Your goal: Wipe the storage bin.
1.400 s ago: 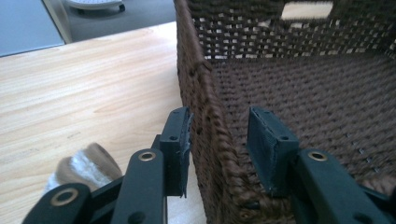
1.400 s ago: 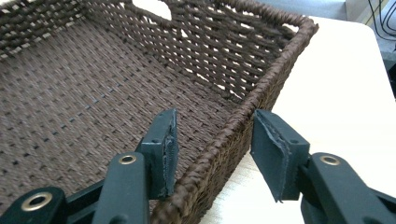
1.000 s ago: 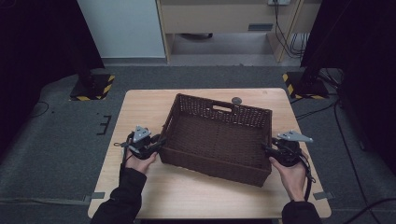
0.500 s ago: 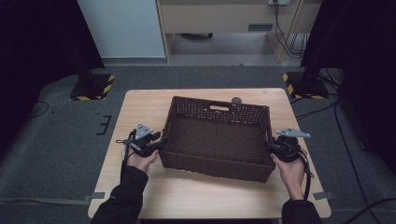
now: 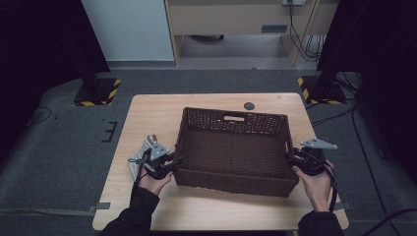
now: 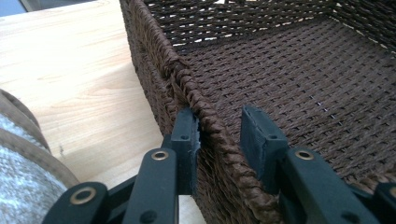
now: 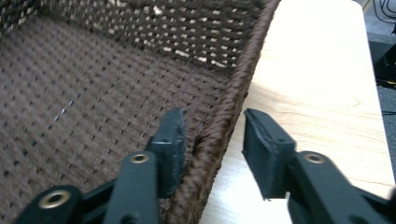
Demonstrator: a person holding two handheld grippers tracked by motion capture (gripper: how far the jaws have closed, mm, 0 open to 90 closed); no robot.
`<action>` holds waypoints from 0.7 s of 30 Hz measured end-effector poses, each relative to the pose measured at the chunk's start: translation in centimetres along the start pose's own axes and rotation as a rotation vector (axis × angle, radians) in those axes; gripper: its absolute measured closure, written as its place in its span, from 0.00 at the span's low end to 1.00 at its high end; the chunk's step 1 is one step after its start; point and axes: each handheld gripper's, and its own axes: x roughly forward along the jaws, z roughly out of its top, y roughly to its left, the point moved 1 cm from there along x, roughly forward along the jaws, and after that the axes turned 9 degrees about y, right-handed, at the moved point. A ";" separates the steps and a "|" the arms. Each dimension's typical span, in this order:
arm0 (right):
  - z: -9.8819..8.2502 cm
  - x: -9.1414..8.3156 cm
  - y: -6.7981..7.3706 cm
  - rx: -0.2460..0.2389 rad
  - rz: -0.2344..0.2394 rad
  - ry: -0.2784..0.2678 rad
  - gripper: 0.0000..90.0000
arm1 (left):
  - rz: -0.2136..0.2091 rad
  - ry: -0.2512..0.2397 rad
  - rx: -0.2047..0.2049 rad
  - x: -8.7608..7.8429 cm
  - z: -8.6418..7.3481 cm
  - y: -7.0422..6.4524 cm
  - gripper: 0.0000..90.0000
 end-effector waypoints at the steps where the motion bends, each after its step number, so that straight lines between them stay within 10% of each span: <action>1: 0.0 0.0 -0.1 0.006 0.000 -0.010 0.62 | -0.002 -0.001 0.002 0.0 0.0 0.0 0.72; 11: 1.0 -0.4 0.0 0.024 0.012 -0.069 0.57 | 0.010 -0.107 -0.012 -3.0 0.7 1.0 0.53; 21: 1.0 0.5 0.5 0.047 0.003 -0.044 0.55 | 0.126 -0.083 -0.076 -4.6 -1.7 6.1 0.44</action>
